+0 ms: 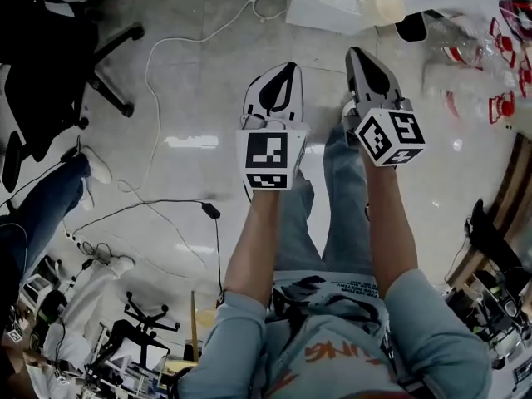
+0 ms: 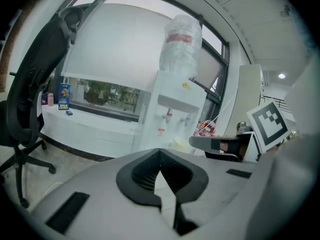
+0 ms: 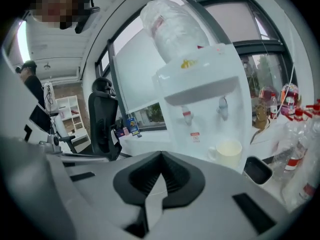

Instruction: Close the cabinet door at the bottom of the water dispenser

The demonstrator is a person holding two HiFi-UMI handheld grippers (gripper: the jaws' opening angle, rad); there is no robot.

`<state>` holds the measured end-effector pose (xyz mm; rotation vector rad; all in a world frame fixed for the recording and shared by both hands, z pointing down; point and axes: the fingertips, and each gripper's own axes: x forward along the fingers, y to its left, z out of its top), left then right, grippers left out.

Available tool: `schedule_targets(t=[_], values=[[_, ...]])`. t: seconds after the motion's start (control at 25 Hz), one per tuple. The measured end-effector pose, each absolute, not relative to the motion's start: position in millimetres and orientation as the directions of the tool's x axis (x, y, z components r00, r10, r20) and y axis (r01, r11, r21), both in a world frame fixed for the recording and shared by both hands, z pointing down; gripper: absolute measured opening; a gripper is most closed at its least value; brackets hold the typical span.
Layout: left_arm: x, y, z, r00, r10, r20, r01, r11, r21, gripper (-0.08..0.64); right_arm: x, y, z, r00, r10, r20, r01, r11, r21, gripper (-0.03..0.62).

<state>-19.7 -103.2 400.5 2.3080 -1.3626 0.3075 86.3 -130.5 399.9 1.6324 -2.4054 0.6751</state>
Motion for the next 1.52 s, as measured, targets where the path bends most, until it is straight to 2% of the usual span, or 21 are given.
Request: schedule_targets(t=[0.16,0.52,0.84,1.16,1.52], values=[[-38.8,-91.6,346.1,0.471,-0.806,0.359,-0.872,-0.362,0.330,0.011,72.2,-117.5,341.6,-0.397,-0.853,0.340,-0.910,0.315,-0.270,0.029],[-60.8,-94.1,223.5,0.422,-0.846,0.327,-0.901,-0.350,0.257,0.011,64.8,-112.0,226.2,-0.379,-0.882,0.279,-0.909,0.298,-0.292,0.029],[-87.4,-94.6,130.5,0.350,-0.907,0.233,-0.929,-0.306,0.207,0.011,52.1,-109.7,130.9,-0.377,-0.903,0.207,-0.918,0.333,-0.217,0.029],[-105.7,-109.4,57.2,0.372,-0.922,0.107,-0.927,-0.362,0.101,0.011,50.9,-114.2,55.1,-0.352,-0.931,0.099,-0.935,0.345,-0.079,0.029],[-109.5,-118.0,-0.7,0.394,-0.919,-0.005,-0.918,-0.394,0.040,0.011,32.9,-115.6,3.9,-0.379,-0.925,0.022,-0.925,0.378,-0.024,0.029]])
